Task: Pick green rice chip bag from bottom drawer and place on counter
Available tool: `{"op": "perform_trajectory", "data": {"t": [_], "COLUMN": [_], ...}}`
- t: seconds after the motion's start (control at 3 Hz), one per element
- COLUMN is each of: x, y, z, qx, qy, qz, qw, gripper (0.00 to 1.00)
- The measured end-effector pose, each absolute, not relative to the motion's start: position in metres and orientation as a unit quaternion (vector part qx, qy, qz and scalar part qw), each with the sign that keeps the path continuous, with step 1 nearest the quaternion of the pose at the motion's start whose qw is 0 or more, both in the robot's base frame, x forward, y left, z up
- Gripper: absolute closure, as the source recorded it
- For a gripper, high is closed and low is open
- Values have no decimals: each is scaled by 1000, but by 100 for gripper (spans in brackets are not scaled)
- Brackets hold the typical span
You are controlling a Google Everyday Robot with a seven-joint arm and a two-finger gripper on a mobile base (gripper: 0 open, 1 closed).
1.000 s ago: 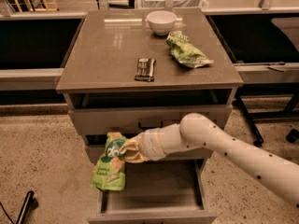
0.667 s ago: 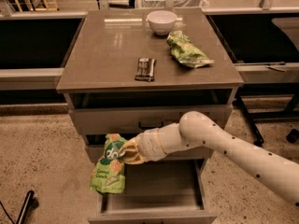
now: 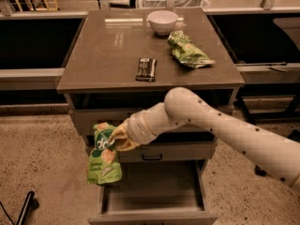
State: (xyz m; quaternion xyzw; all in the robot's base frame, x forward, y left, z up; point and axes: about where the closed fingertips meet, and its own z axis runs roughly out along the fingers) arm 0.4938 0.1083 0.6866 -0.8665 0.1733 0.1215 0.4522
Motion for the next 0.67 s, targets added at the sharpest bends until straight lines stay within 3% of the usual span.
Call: {"op": "perform_trajectory", "data": {"t": [0.67], "x": [515], "y": [141], "z": [837], "qx": [-882], "qy": [-11], "qz": [69], "qw": [467], "gripper": [100]}}
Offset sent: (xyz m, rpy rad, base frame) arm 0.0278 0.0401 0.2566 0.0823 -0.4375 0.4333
